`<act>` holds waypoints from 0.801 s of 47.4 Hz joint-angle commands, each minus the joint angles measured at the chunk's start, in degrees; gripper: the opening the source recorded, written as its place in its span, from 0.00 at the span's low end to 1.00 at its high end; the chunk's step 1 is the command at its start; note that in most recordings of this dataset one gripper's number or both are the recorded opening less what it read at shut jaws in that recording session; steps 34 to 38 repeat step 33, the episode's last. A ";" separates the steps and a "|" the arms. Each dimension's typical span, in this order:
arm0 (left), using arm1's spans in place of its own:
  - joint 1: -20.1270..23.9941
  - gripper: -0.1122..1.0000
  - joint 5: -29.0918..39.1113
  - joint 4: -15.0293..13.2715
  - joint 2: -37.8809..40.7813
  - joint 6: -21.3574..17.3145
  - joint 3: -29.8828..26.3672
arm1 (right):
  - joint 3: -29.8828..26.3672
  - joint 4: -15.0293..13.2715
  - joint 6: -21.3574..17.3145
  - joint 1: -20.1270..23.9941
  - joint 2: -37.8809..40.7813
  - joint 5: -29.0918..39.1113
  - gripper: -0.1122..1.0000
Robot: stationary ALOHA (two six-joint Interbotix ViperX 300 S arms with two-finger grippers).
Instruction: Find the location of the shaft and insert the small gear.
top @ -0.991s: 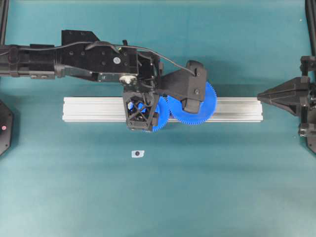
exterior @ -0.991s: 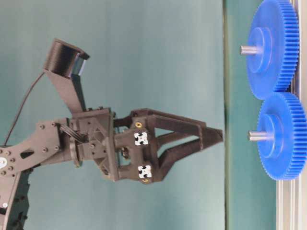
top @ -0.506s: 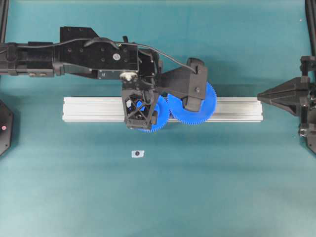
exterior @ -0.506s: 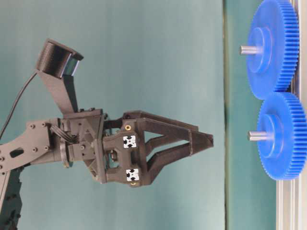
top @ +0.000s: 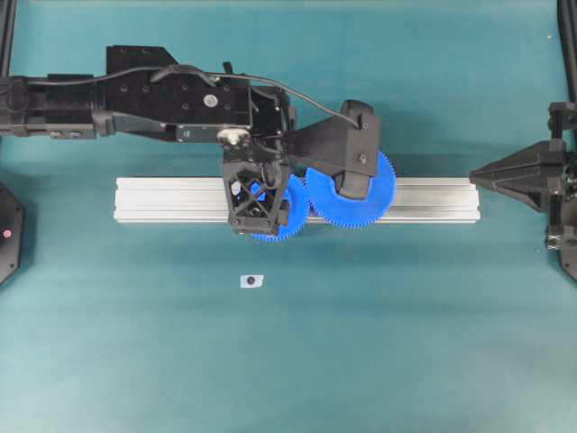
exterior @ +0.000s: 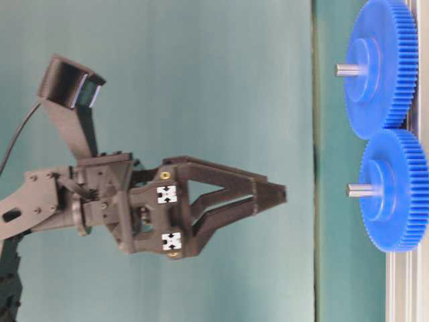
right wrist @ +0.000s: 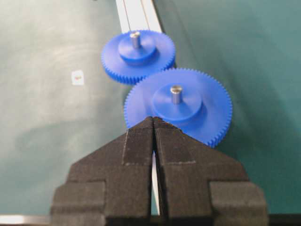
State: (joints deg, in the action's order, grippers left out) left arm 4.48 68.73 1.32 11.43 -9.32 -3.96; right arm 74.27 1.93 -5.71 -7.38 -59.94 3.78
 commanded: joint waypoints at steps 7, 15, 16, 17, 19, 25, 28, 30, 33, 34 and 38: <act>-0.18 0.93 0.00 0.26 -2.81 0.26 -1.41 | -0.53 -0.09 -0.53 -0.18 0.26 -0.26 0.09; -0.18 0.93 0.09 0.26 -2.81 0.26 -1.41 | -0.62 -0.09 -0.53 -0.18 0.26 -0.26 0.09; -0.18 0.93 0.00 0.26 -2.81 0.26 -1.41 | -0.62 -0.09 -0.53 -0.18 0.26 -0.26 0.09; -0.18 0.93 0.09 0.26 -2.81 0.26 -1.41 | -0.62 -0.09 -0.53 -0.09 0.26 -0.26 0.09; -0.18 0.93 0.09 0.26 -2.90 0.26 -1.41 | -0.62 -0.09 -0.53 -0.18 0.26 -0.26 0.09; -0.18 0.93 0.00 0.26 -2.81 0.26 -1.41 | -0.44 -0.09 -0.53 -0.09 0.00 -0.26 0.09; -0.18 0.93 0.00 0.26 -2.81 0.26 -1.41 | -0.44 -0.09 -0.53 -0.18 -0.18 -0.26 0.09; -0.18 0.93 0.00 0.26 -2.72 0.26 -1.32 | -0.44 -0.09 -0.53 -0.18 -0.26 -0.26 0.09; -0.18 0.93 0.09 0.26 -2.81 0.26 -1.41 | -0.44 -0.09 -0.53 -0.18 -0.35 -0.26 0.09; -0.18 0.93 0.09 0.26 -2.81 0.26 -1.41 | -0.44 -0.09 -0.53 -0.18 -0.35 -0.26 0.09; -0.18 0.93 0.09 0.26 -2.81 0.26 -1.41 | -0.44 -0.09 -0.53 -0.18 -0.35 -0.26 0.09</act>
